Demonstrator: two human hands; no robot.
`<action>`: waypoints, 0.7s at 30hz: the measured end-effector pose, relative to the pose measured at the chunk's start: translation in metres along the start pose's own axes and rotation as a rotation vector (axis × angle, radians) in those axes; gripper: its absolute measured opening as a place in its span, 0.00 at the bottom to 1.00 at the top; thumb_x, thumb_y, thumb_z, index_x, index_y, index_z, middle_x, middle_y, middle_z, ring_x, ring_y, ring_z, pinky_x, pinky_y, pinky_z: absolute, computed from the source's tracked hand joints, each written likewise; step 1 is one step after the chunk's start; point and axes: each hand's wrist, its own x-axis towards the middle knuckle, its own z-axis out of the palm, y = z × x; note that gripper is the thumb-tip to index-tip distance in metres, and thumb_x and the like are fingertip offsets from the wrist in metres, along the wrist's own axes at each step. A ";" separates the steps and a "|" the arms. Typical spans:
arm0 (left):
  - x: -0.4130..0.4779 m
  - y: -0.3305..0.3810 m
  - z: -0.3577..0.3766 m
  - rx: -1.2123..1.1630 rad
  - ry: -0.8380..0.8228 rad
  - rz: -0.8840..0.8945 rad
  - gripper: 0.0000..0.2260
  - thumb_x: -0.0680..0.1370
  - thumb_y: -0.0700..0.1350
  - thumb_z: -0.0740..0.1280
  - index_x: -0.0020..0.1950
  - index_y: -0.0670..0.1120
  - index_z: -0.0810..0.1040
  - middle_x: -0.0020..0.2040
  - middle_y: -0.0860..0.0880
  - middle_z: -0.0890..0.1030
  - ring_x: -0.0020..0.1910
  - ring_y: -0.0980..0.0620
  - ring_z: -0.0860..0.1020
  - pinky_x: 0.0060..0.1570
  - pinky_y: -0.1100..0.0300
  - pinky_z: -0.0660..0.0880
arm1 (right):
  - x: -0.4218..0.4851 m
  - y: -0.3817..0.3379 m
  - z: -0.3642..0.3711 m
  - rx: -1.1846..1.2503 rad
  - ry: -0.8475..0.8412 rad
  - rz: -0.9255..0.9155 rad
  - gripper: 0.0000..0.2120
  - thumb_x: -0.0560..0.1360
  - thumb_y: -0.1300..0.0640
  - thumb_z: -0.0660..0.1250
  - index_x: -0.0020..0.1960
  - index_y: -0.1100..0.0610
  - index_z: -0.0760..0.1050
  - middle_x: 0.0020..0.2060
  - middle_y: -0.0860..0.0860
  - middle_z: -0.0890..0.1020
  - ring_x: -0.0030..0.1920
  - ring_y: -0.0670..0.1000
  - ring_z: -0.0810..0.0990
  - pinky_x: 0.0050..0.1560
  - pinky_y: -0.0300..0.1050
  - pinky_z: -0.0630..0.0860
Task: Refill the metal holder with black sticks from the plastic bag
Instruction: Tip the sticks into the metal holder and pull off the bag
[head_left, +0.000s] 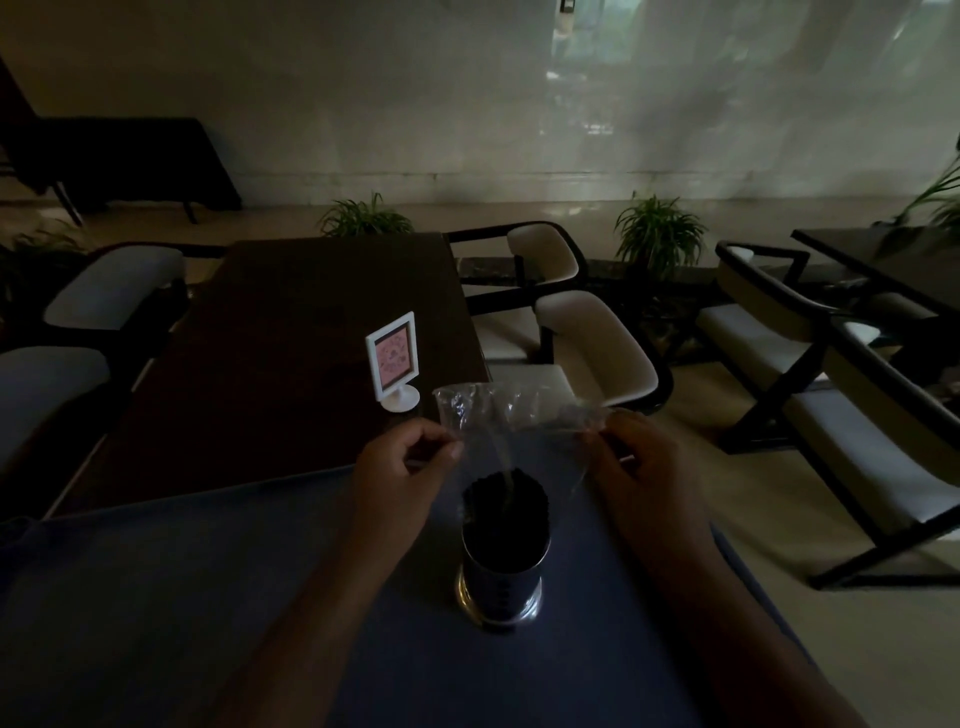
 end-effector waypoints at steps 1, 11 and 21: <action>0.001 0.004 -0.002 -0.001 0.004 0.018 0.03 0.75 0.47 0.69 0.46 0.55 0.80 0.45 0.59 0.83 0.46 0.61 0.81 0.44 0.64 0.76 | 0.002 -0.003 -0.004 -0.010 0.032 -0.014 0.05 0.76 0.56 0.67 0.43 0.50 0.80 0.38 0.44 0.80 0.38 0.41 0.80 0.35 0.28 0.71; 0.021 0.076 -0.024 -0.107 0.088 0.260 0.02 0.75 0.45 0.69 0.46 0.50 0.81 0.41 0.49 0.84 0.40 0.52 0.83 0.42 0.55 0.80 | 0.044 -0.071 -0.050 0.063 0.115 -0.128 0.07 0.76 0.49 0.65 0.39 0.44 0.76 0.33 0.47 0.80 0.33 0.46 0.80 0.30 0.44 0.79; 0.000 0.102 -0.064 -0.053 0.181 0.371 0.05 0.78 0.43 0.66 0.43 0.49 0.79 0.27 0.51 0.78 0.24 0.57 0.74 0.29 0.68 0.73 | 0.038 -0.101 -0.059 0.141 0.138 -0.214 0.09 0.75 0.43 0.62 0.38 0.43 0.76 0.30 0.47 0.80 0.25 0.46 0.77 0.23 0.34 0.70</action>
